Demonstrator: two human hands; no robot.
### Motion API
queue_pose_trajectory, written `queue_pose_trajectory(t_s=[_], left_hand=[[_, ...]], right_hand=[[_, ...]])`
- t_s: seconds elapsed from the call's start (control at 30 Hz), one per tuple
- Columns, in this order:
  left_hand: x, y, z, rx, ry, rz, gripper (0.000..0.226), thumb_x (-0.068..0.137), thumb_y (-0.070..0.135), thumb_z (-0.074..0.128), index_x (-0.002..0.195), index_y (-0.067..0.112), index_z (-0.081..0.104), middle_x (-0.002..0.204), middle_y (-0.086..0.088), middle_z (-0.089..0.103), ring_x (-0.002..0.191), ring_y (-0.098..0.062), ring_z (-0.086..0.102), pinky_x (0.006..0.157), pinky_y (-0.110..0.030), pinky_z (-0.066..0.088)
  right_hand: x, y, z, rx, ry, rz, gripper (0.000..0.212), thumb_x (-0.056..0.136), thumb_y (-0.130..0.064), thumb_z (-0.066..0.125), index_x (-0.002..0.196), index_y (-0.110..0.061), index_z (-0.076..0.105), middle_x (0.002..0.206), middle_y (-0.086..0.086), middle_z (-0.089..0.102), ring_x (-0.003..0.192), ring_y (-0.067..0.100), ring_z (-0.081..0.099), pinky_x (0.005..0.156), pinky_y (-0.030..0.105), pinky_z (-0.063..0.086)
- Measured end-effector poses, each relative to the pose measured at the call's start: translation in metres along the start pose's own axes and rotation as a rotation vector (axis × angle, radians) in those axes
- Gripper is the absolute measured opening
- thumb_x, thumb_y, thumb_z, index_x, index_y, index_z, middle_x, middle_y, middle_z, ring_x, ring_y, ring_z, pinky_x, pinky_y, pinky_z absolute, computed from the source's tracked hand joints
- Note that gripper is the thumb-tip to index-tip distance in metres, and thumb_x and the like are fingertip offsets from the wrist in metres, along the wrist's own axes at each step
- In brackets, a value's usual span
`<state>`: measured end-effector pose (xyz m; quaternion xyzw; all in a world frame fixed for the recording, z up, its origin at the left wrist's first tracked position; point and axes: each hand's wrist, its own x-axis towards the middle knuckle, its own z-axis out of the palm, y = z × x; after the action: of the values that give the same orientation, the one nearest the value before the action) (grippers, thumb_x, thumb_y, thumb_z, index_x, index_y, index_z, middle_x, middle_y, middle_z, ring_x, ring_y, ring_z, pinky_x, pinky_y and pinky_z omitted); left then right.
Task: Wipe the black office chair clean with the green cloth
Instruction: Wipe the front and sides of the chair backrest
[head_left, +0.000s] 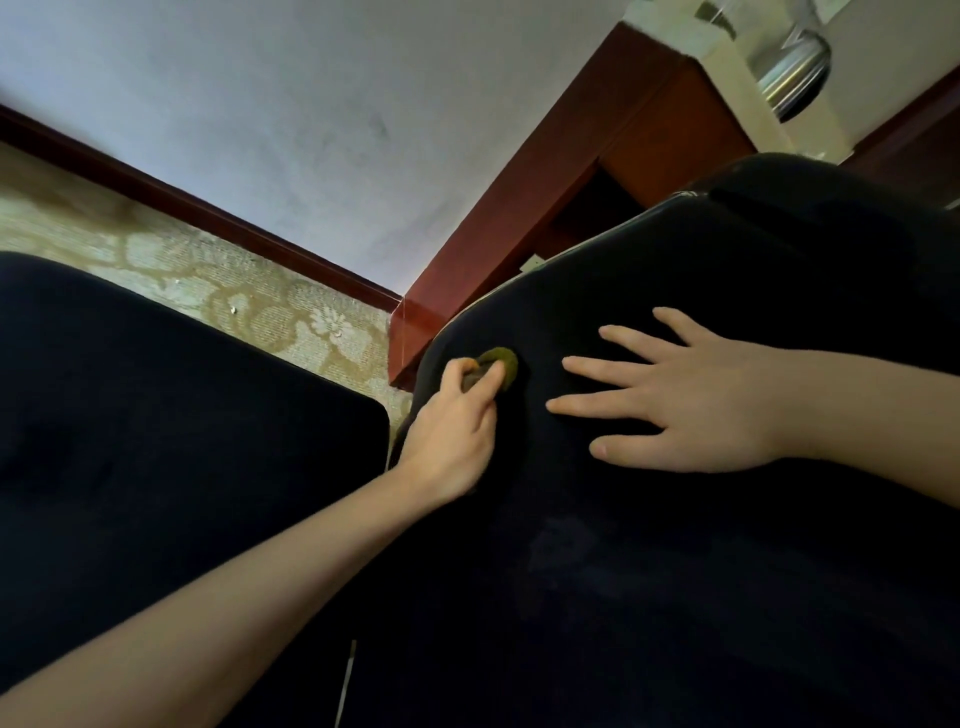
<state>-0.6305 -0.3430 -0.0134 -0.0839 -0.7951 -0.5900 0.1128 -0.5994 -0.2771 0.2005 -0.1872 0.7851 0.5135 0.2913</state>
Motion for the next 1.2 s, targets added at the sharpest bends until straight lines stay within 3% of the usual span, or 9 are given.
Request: queue_pose_trajectory(t_s=[0.37,0.5,0.57,0.73,0.8,0.87,0.93,1.0,1.2], left_hand=[[0.07,-0.037,0.003,-0.071,0.074,-0.367,0.041,0.097,0.018,0.026,0.137,0.022,0.036,0.136,-0.012,0.029,0.112,-0.037,0.046,0.097,-0.039,0.035],[0.068,-0.048,0.002,-0.175,0.035,-0.518,0.047,0.096,0.014,0.024,0.142,0.017,0.034,0.141,-0.017,0.029,0.123,-0.037,0.04,0.105,-0.036,0.029],[0.056,-0.055,0.004,-0.259,0.012,-0.583,0.049,0.092,0.013,0.026,0.139,0.013,0.04,0.139,-0.02,0.037,0.125,-0.036,0.04,0.108,-0.038,0.03],[0.019,-0.084,0.023,-0.412,-0.026,-0.686,0.073,0.068,0.03,0.026,0.139,0.025,0.041,0.138,-0.013,0.042,0.116,-0.034,0.05,0.105,-0.045,0.038],[0.0,-0.072,0.02,-0.435,-0.036,-0.687,0.07,0.071,0.032,0.026,0.139,0.028,0.042,0.136,-0.012,0.044,0.111,-0.033,0.052,0.103,-0.045,0.039],[-0.015,-0.062,0.017,-0.463,0.002,-0.64,0.053,0.087,0.027,0.03,0.14,0.024,0.041,0.14,-0.007,0.038,0.116,-0.029,0.048,0.106,-0.042,0.036],[-0.027,-0.056,0.018,-0.466,0.025,-0.597,0.044,0.097,0.021,0.03,0.141,0.023,0.037,0.135,-0.003,0.033,0.122,-0.024,0.04,0.107,-0.029,0.028],[-0.029,-0.046,0.012,-0.446,0.016,-0.51,0.043,0.1,0.019,0.029,0.142,0.024,0.034,0.126,-0.002,0.032,0.121,-0.02,0.037,0.098,-0.019,0.025],[-0.013,-0.041,0.003,-0.331,-0.002,-0.391,0.044,0.099,0.02,0.032,0.143,0.026,0.033,0.128,-0.007,0.033,0.12,-0.024,0.04,0.103,-0.025,0.029]], right_hand=[[-0.001,-0.001,-0.002,0.008,0.001,0.0,0.054,0.093,-0.06,0.012,0.142,-0.053,-0.01,0.155,-0.014,-0.019,0.141,0.02,-0.024,0.113,0.049,-0.016],[0.003,-0.006,-0.002,0.008,0.023,-0.007,0.053,0.094,-0.059,0.012,0.143,-0.052,-0.008,0.155,-0.012,-0.018,0.142,0.022,-0.022,0.113,0.049,-0.016],[0.004,-0.008,0.0,0.002,0.038,-0.021,0.053,0.095,-0.057,0.011,0.143,-0.05,-0.008,0.156,-0.011,-0.017,0.142,0.021,-0.021,0.113,0.048,-0.015],[0.005,-0.008,0.0,0.002,0.053,-0.036,0.052,0.096,-0.056,0.011,0.144,-0.049,-0.008,0.156,-0.011,-0.017,0.142,0.017,-0.021,0.114,0.048,-0.015],[0.005,-0.009,0.0,0.015,0.06,-0.043,0.052,0.096,-0.055,0.011,0.144,-0.049,-0.008,0.156,-0.012,-0.017,0.142,0.016,-0.021,0.114,0.047,-0.015],[0.007,-0.012,-0.003,0.016,0.047,-0.057,0.051,0.096,-0.054,0.011,0.143,-0.05,-0.007,0.155,-0.014,-0.017,0.142,0.016,-0.022,0.114,0.046,-0.016],[0.011,-0.015,-0.004,0.01,0.031,-0.071,0.05,0.096,-0.054,0.01,0.143,-0.051,-0.008,0.155,-0.014,-0.017,0.142,0.016,-0.022,0.114,0.046,-0.017],[0.014,-0.017,-0.006,0.008,0.029,-0.073,0.05,0.096,-0.054,0.01,0.143,-0.051,-0.007,0.155,-0.013,-0.017,0.142,0.017,-0.022,0.114,0.047,-0.016],[0.054,-0.049,-0.023,-0.083,0.014,-0.267,0.05,0.098,-0.053,0.015,0.147,-0.044,0.009,0.158,-0.012,-0.002,0.144,0.012,-0.011,0.115,0.041,-0.009]])
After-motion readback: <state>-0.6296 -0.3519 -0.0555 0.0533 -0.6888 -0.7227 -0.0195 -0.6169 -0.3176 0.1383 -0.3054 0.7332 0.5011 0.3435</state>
